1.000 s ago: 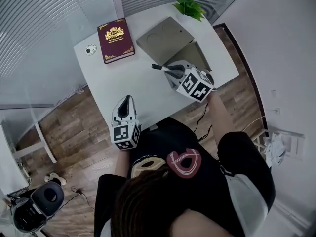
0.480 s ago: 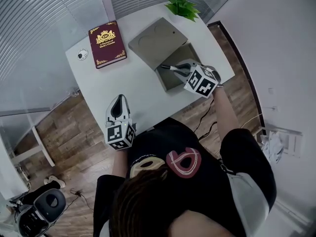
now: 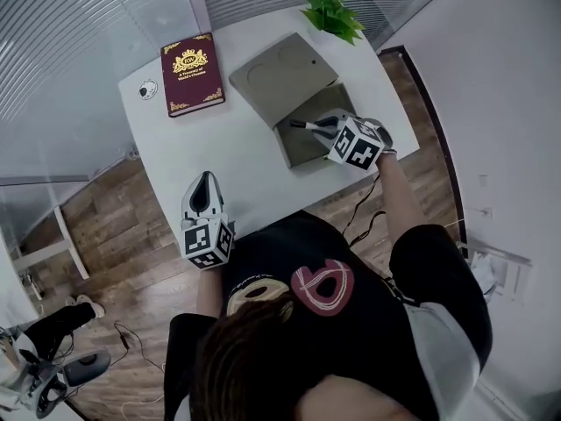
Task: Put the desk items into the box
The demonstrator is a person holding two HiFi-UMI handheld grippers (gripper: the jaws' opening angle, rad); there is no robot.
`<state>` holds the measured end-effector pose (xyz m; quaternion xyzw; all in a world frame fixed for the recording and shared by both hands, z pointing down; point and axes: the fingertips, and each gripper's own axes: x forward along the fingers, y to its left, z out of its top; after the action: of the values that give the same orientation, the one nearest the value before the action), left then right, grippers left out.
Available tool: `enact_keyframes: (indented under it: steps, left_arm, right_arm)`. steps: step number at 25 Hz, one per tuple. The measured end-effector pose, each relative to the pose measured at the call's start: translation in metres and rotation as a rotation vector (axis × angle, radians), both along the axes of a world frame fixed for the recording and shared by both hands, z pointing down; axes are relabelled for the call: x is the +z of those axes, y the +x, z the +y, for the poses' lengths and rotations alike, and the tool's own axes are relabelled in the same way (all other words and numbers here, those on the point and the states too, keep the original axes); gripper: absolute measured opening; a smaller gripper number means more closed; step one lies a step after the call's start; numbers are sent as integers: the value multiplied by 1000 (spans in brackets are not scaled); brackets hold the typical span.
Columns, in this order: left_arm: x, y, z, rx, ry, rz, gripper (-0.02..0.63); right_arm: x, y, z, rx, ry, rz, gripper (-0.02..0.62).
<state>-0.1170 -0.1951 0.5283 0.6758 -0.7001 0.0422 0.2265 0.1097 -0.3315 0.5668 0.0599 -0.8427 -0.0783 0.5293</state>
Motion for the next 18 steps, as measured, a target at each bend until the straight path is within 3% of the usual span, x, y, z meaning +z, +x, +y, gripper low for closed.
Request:
enact_keyframes:
  steps: [8, 18]
  left_arm:
    - [0, 9, 2, -60, -12, -13, 20]
    - [4, 10, 24, -158, -17, -16, 20]
  right_arm:
    - [26, 1, -7, -69, -18, 46, 72]
    - [48, -2, -12, -59, -66, 24, 72]
